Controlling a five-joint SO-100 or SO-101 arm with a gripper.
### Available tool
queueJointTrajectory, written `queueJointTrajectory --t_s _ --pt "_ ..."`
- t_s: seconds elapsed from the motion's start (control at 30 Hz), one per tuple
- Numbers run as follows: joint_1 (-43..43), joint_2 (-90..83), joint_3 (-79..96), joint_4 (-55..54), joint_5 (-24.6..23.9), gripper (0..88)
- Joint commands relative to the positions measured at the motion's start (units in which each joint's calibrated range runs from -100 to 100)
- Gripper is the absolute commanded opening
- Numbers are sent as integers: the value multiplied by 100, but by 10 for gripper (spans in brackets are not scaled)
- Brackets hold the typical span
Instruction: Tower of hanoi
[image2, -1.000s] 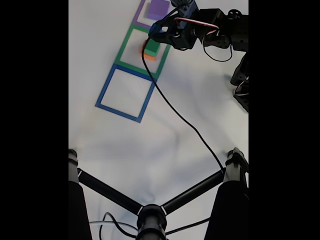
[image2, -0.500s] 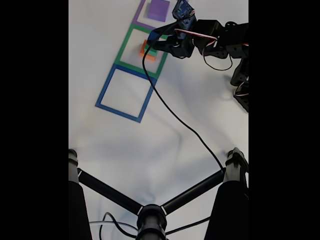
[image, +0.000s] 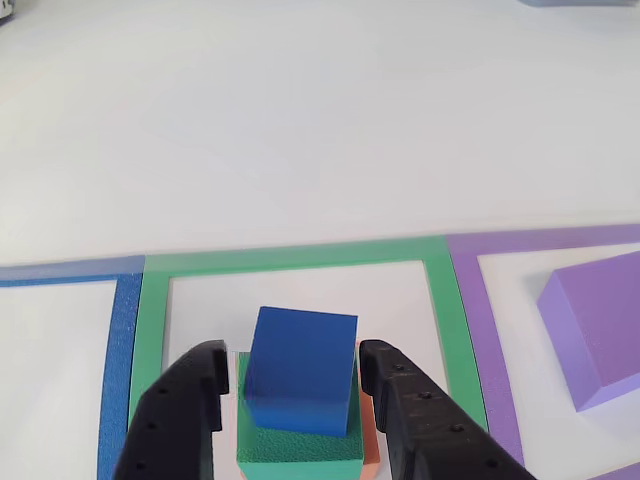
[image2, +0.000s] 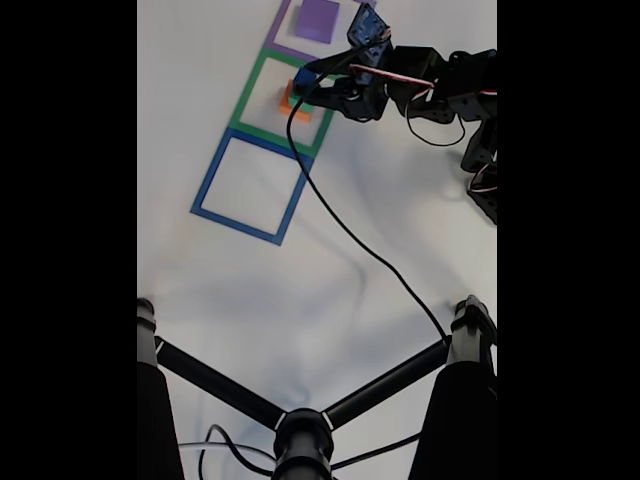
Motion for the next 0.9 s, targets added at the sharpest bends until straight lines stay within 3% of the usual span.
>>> queueJointTrajectory --t_s 0.0,0.2,0.37,0.5,0.63,0.87 --pt "-12 -38 -62 -151 98 196" --pt "57 -270 -552 181 98 251" --pt "285 -823 -2179 2682 98 253" --pt "697 -1159 -3542 4762 98 145" --pt "1223 -1247 -4560 6057 98 1" --pt "2146 -1159 -5532 7417 98 0"
